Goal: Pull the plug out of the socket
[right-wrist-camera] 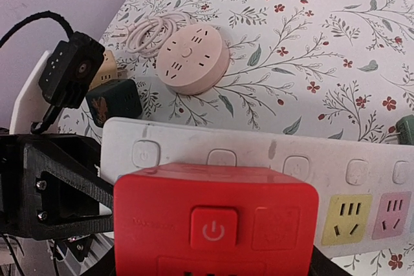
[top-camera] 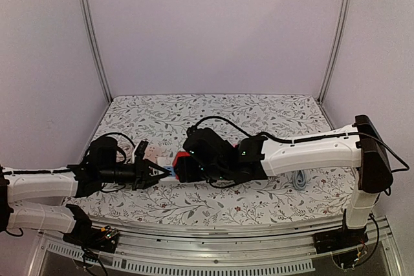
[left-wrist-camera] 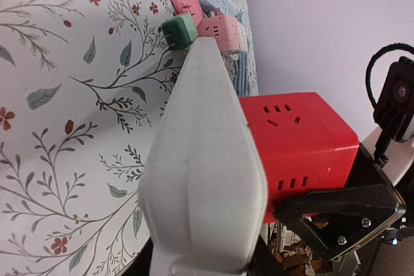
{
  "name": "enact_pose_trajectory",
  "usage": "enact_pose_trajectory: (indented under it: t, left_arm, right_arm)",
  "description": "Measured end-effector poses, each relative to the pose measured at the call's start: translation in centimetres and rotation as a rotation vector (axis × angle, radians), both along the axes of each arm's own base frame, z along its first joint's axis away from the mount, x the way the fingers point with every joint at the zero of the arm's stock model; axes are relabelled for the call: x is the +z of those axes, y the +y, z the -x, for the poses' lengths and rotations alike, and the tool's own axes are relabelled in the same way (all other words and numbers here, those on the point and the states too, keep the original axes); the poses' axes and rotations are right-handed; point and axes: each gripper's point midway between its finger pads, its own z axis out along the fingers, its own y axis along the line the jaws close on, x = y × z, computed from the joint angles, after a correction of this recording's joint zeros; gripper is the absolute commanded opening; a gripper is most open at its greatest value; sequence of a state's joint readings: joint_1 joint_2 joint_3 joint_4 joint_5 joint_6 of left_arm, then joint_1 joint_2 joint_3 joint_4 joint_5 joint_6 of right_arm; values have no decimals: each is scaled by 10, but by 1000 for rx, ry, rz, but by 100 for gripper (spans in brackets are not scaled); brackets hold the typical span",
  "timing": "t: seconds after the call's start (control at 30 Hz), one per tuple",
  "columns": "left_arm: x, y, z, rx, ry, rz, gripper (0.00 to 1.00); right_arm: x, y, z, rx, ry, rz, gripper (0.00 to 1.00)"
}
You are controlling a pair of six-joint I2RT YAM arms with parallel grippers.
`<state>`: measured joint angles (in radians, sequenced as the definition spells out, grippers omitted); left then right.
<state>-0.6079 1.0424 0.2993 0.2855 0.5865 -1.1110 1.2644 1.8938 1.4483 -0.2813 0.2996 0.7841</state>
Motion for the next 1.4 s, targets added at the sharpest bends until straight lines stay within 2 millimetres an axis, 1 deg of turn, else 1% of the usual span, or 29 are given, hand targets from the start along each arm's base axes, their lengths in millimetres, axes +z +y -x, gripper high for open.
enact_pose_trajectory:
  t: [0.07, 0.1, 0.47, 0.6, 0.83, 0.97, 1.2, 1.4]
  left_arm:
    - [0, 0, 0, 0, 0, 0, 1]
    - [0, 0, 0, 0, 0, 0, 0]
    - [0, 1, -1, 7, -1, -2, 0]
    - [-2, 2, -3, 16, 3, -6, 0]
    - [-2, 2, -3, 17, 3, -7, 0]
    - [-1, 2, -4, 19, 1, -9, 0]
    - [-2, 3, -5, 25, 2, -20, 0]
    - [-5, 5, -6, 35, 8, -31, 0]
  right_arm:
    - [0, 0, 0, -5, 1, -2, 41]
    - [0, 0, -1, -10, 3, -5, 41]
    - [-2, -2, -5, -70, 56, -58, 41]
    - [-3, 0, -8, -72, 66, -87, 41]
    - [-3, 0, -8, -67, 63, -85, 41]
    - [-1, 2, -5, -60, 49, -60, 41]
    - [-1, 7, 0, -51, 4, 38, 40]
    - [-2, 11, -1, -60, -13, 98, 40]
